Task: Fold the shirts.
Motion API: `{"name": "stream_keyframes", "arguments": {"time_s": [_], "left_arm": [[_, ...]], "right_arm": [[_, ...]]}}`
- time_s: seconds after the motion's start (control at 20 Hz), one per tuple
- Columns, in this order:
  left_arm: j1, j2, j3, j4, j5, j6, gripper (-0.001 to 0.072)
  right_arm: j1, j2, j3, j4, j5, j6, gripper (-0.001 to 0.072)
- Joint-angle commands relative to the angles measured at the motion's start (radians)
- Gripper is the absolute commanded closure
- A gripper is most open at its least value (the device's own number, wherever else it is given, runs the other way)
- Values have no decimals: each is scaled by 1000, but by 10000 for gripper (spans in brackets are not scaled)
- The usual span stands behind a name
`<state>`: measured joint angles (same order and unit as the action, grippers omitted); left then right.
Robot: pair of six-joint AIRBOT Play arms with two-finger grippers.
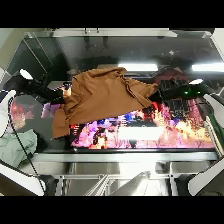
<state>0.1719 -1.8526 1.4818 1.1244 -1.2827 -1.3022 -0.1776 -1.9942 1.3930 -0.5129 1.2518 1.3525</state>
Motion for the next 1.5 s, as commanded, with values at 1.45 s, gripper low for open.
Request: {"name": "stream_keyframes", "arguments": {"time_s": [1.45], "left_arm": [[196,611,-44,-812,296,412,688]], "right_arm": [[-52,221,476,122,-122,-180,695]]}}
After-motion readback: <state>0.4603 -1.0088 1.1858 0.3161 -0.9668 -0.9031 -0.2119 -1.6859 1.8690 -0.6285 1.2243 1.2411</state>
